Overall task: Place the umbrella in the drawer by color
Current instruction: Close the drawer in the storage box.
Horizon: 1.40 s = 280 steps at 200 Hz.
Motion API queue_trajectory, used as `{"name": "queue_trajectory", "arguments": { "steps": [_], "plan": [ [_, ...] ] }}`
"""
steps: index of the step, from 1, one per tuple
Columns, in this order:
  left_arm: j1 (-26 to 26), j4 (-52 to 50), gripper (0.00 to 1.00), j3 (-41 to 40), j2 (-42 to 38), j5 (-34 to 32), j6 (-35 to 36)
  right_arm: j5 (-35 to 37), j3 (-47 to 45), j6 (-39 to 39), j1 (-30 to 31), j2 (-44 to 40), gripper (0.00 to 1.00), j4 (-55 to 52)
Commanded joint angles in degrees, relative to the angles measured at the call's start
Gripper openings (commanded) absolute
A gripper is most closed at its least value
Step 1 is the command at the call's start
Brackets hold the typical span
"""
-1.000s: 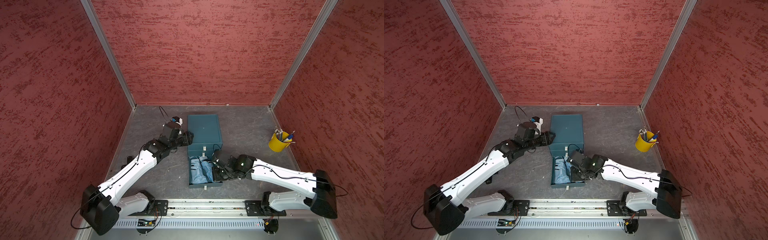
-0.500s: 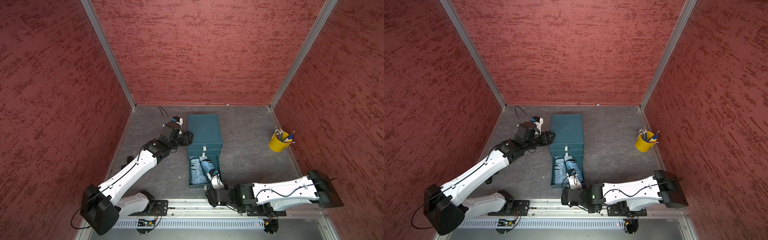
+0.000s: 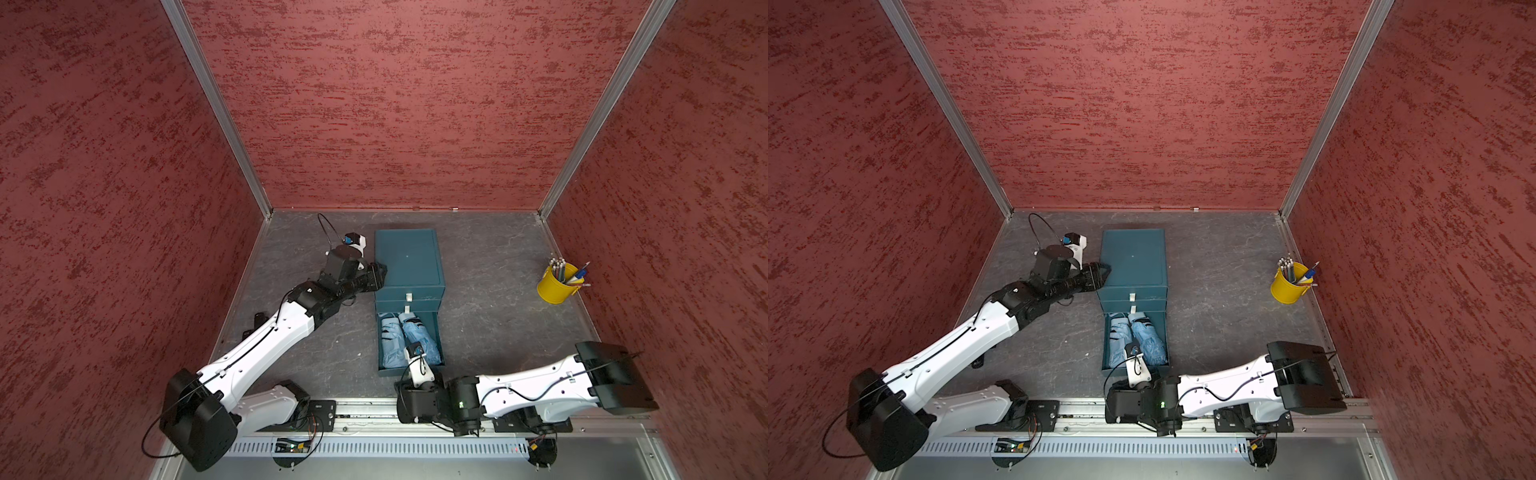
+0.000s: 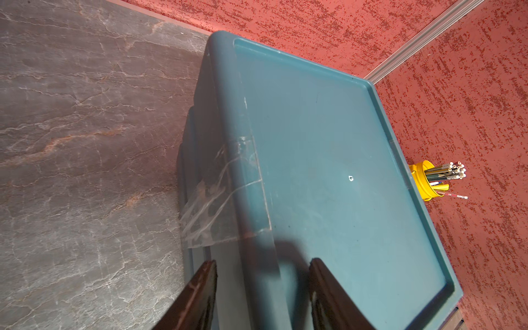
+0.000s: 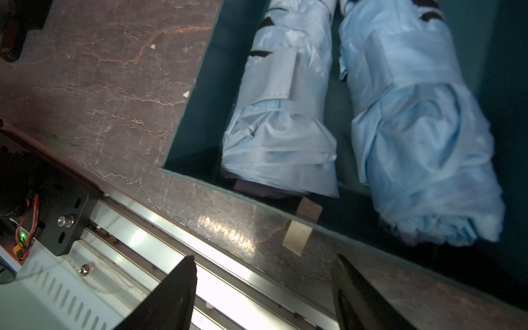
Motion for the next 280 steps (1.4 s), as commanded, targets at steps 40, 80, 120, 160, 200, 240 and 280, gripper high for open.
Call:
{"name": "queue_trajectory", "arguments": {
  "steps": [40, 80, 120, 160, 200, 240, 280],
  "plan": [
    [-0.4, -7.3, 0.53, -2.1, 1.0, -3.0, 2.5, 7.0, 2.0, -1.8, 0.0, 3.5, 0.72, 3.1],
    [-1.6, -7.6, 0.5, -2.4, 0.8, -3.6, 3.4, 8.0, 0.4, -3.4, -0.9, 3.9, 0.72, 8.2],
    [-2.1, -8.1, 0.49, -2.5, 0.6, -4.4, 3.8, 11.0, -1.5, -6.1, -1.2, 4.4, 0.72, 15.3],
    [-2.3, -8.3, 0.48, -3.0, 0.0, -4.5, 4.4, 10.6, -2.5, -7.3, -2.5, 5.2, 0.72, 17.7],
    [-2.3, -8.2, 0.48, -3.9, -0.4, -4.8, 4.8, 11.0, -6.8, -10.9, -6.1, 6.1, 0.72, 26.4],
    [-2.5, -7.9, 0.43, -4.2, -0.3, -3.6, 6.2, 13.9, -7.9, -15.5, -8.4, 9.3, 0.71, 33.1],
    [-3.5, -7.4, 0.39, -4.3, 0.9, -2.8, 6.6, 17.8, -12.8, -22.9, -11.5, 11.8, 0.71, 49.9]
  ]
}}
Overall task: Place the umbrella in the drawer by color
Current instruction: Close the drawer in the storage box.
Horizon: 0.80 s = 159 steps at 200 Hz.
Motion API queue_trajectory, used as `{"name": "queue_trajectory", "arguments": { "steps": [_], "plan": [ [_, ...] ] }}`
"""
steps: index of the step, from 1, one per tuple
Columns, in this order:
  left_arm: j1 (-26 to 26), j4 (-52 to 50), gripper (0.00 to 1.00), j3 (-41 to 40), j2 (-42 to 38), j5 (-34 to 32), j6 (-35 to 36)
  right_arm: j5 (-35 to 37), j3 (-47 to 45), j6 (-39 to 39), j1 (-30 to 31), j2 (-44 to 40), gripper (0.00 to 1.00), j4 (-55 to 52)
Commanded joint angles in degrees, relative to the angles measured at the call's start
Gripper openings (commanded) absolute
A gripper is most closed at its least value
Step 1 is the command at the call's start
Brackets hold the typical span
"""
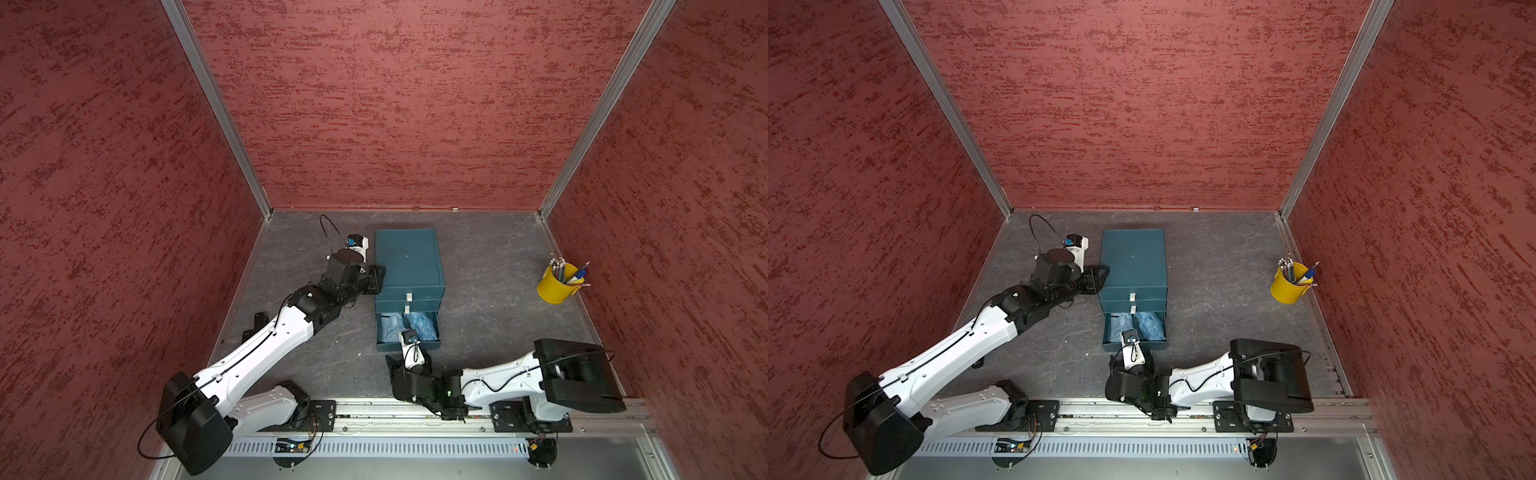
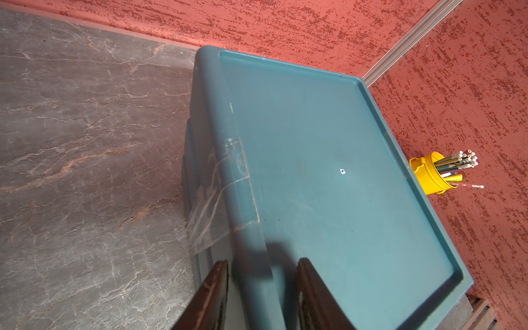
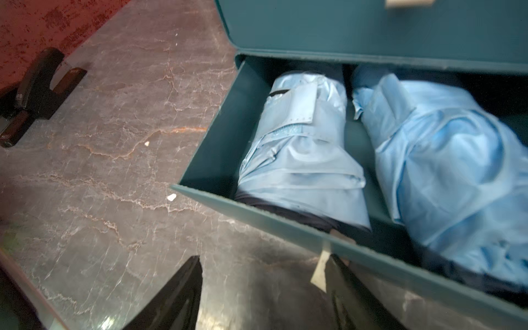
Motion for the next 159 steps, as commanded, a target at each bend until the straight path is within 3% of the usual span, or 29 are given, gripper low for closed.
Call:
{"name": "queue_trajectory", "arguments": {
  "steps": [1, 56, 159],
  "plan": [
    [-1.0, -8.9, 0.4, -3.0, 2.3, 0.3, 2.5, 5.6, -3.1, -6.7, -2.7, 2.0, 0.71, 14.4],
    [-1.7, -7.9, 0.33, -3.6, 2.0, 1.1, 3.4, 1.9, -3.9, -16.7, -8.7, 8.4, 0.72, 30.3],
    [-3.1, -7.0, 0.28, -3.6, 3.4, 1.0, 4.1, 1.2, -3.6, -27.6, -14.8, 14.6, 0.75, 42.9]
  ]
}}
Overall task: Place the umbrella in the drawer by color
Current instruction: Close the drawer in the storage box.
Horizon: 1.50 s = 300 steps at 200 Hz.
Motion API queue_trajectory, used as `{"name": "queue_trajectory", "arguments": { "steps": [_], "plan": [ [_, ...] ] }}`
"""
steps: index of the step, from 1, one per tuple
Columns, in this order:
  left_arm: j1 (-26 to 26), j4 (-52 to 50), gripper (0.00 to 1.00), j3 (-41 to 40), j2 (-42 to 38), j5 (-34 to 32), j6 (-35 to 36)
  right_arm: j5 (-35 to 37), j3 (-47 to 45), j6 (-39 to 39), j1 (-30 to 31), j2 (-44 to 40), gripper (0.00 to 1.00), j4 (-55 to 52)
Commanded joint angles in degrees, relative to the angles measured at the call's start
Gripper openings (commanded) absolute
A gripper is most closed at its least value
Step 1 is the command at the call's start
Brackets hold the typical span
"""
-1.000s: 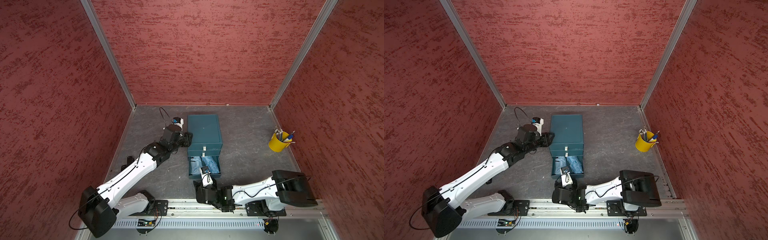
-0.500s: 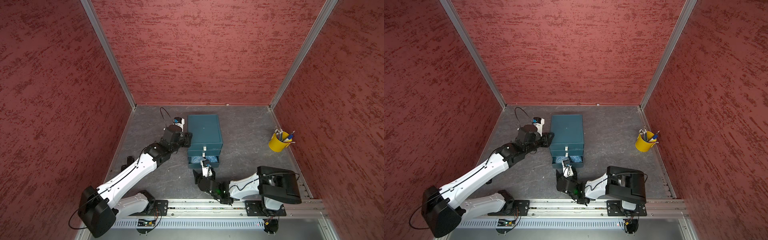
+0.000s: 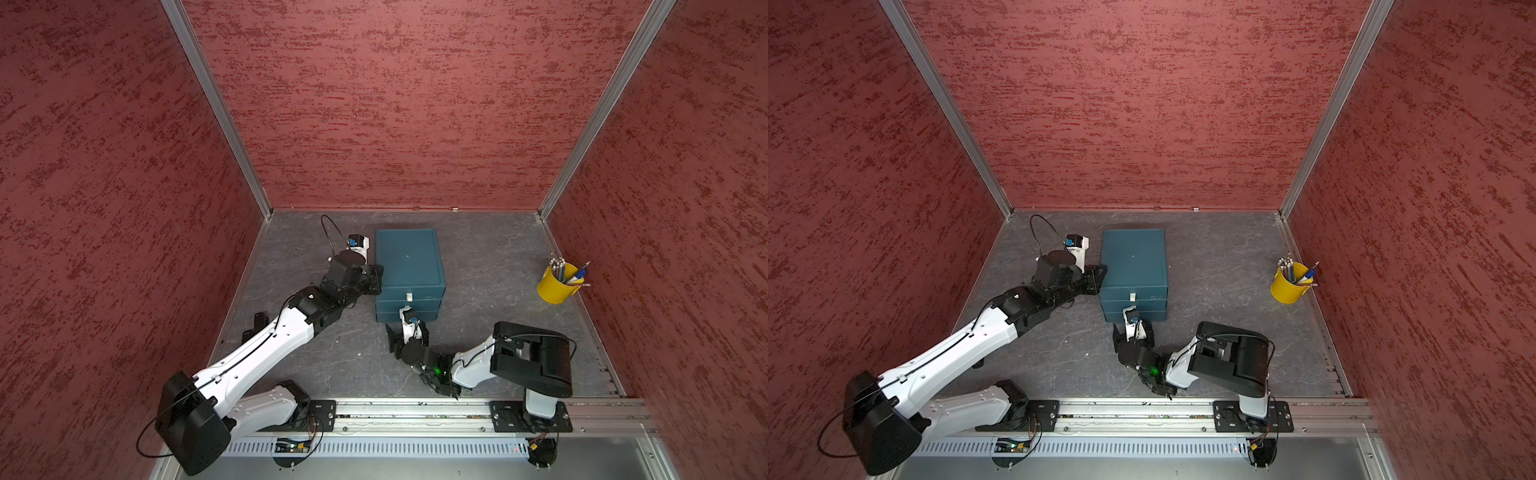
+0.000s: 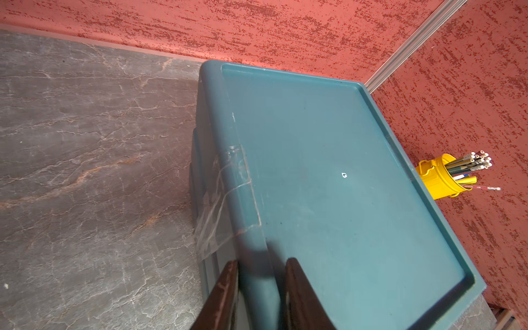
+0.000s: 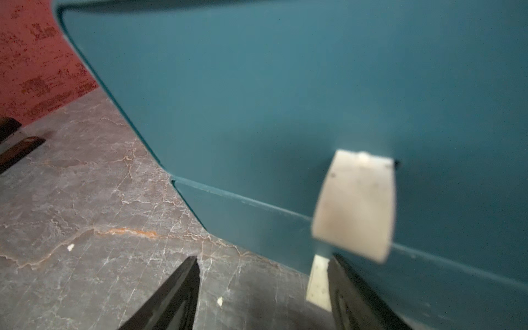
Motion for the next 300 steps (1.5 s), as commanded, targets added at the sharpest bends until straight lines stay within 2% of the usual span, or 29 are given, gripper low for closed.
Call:
{"name": "queue_trajectory", "arguments": {
  "steps": [1, 61, 94, 112, 146, 179, 209, 211, 214, 216, 237, 263, 276, 285, 300],
  "plan": [
    [-1.7, -7.8, 0.28, -3.4, 3.2, 4.3, 2.9, 0.5, -0.2, -3.4, -2.2, 1.3, 0.75, 5.9],
    [-1.8, -7.3, 0.26, -3.0, 4.6, 4.1, 2.8, -1.9, 0.8, -2.2, -3.5, -0.3, 0.78, 1.4],
    [-1.7, -8.3, 0.26, -2.5, 4.5, 3.1, 1.3, -3.5, -1.7, 1.4, -3.1, -7.8, 0.83, -6.6],
    [-1.7, -9.4, 0.27, -2.3, 4.1, 2.3, -0.4, -3.1, -2.8, 2.8, -1.6, -14.0, 0.85, -14.9],
    [-1.6, -9.9, 0.37, -1.9, 2.6, 1.9, -1.5, -1.7, -2.5, 5.2, 3.0, -30.7, 0.84, -35.4],
    [-1.4, -11.0, 0.46, 1.3, 2.7, 1.5, -1.5, 1.9, 5.1, 5.2, 5.6, -45.2, 0.83, -59.7],
    [-0.9, -13.3, 0.52, 6.2, 1.9, 0.6, -1.2, 6.8, 15.5, 5.6, 5.6, -51.9, 0.86, -78.2],
    [-0.9, -13.4, 0.52, 6.4, 1.7, 0.7, -1.2, 7.0, 16.2, 5.5, 5.5, -52.2, 0.87, -79.0],
    [-0.8, -13.5, 0.53, 6.7, 1.4, 0.7, -1.2, 7.3, 17.3, 5.3, 5.5, -52.6, 0.95, -80.9],
    [-0.8, -13.5, 0.53, 7.0, 1.3, 0.8, -1.2, 7.6, 18.0, 5.3, 5.5, -52.8, 0.98, -82.0],
    [-0.6, -13.6, 0.6, 9.7, -1.2, 0.6, -0.9, 9.0, 25.2, 5.1, 4.2, -53.6, 0.98, -92.4],
    [-0.3, -13.0, 0.7, 12.0, -5.2, -2.5, 0.4, 15.1, 29.4, 3.7, 3.9, -54.4, 0.98, -98.8],
    [-0.1, -12.5, 0.76, 12.2, -8.2, -4.9, 1.5, 18.0, 25.4, 3.7, 3.9, -56.4, 0.98, -98.2],
    [0.0, -11.9, 0.81, 11.8, -10.6, -7.5, 2.4, 20.1, 22.1, 1.9, 3.9, -58.4, 0.98, -93.9],
    [0.1, -10.0, 0.9, 10.0, -15.0, -13.1, 4.3, 24.9, 17.6, 7.2, 3.8, -61.9, 0.98, -91.3]
  ]
}}
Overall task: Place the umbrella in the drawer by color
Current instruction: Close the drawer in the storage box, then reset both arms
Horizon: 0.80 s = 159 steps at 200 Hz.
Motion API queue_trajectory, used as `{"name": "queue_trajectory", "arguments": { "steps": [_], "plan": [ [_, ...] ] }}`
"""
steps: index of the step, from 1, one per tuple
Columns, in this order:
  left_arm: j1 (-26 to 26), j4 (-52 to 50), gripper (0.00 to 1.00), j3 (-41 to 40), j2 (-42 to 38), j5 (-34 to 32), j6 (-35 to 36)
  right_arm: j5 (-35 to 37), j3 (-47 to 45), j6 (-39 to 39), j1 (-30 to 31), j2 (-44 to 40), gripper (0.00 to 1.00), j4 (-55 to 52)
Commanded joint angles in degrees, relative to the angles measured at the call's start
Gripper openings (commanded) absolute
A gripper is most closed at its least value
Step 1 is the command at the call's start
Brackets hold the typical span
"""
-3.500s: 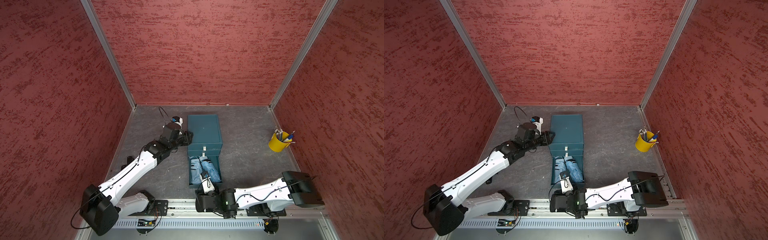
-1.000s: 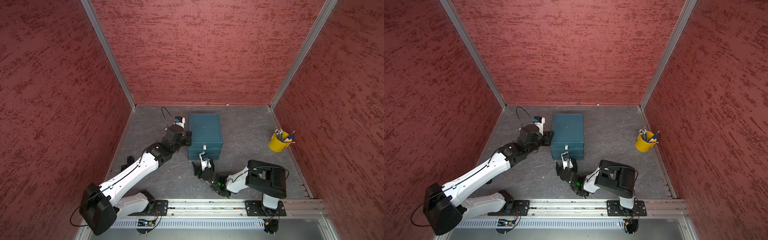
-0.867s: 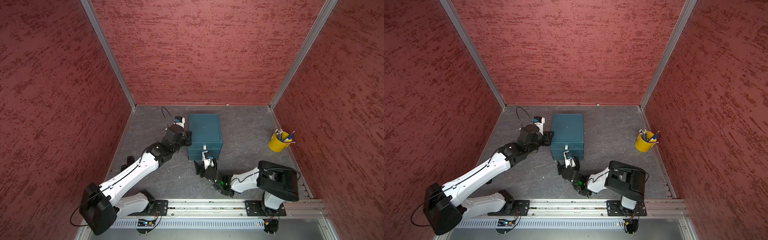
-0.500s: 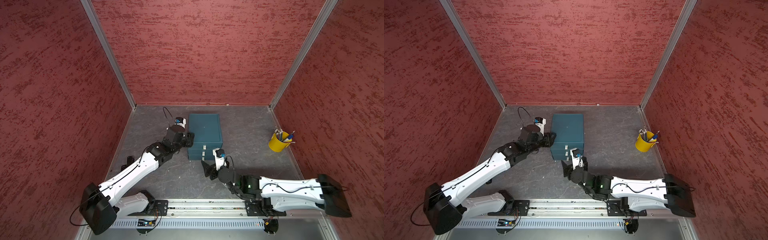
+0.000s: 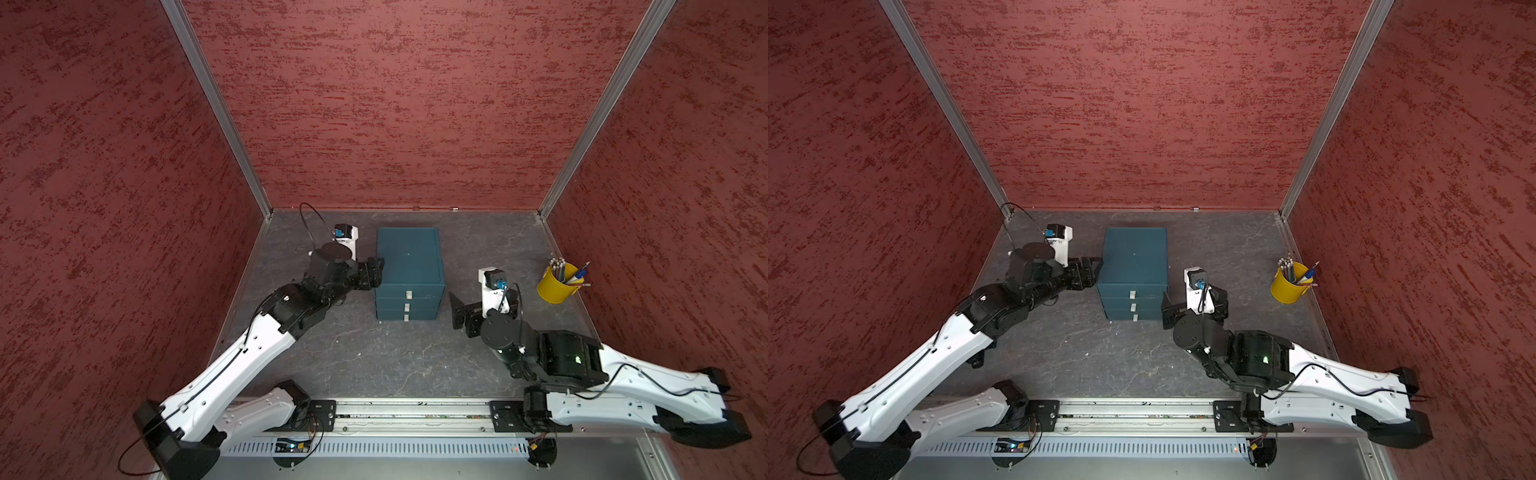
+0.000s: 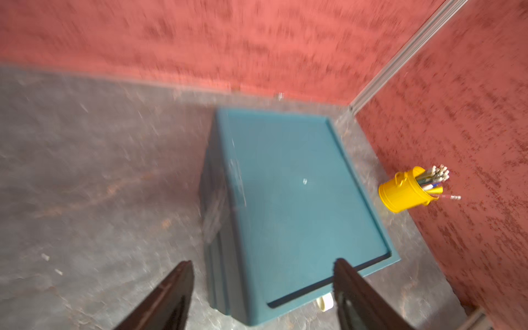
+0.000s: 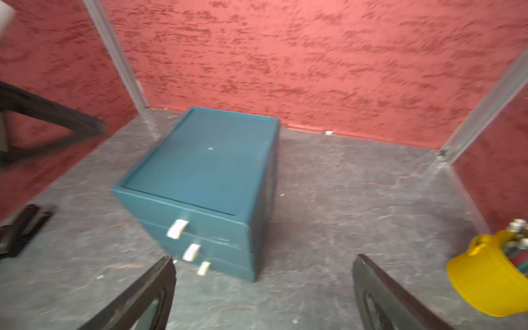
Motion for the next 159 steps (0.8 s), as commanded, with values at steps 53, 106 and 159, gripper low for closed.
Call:
{"name": "queue_trajectory", "arguments": {
  "steps": [53, 106, 159],
  "plan": [
    [7.8, 22.7, 1.0, -21.4, -17.5, -27.6, 12.8, 12.5, -19.8, -7.0, -9.1, -15.6, 0.98, 15.9],
    [22.4, 33.0, 1.0, -31.7, -12.0, -23.8, 13.1, 1.8, -25.3, -10.9, -27.6, -14.7, 0.98, 25.9],
    [34.8, 48.2, 1.0, -38.3, 2.5, -15.6, 12.9, -5.9, -34.0, -13.1, -47.1, -3.4, 0.98, 45.0]
  ]
}}
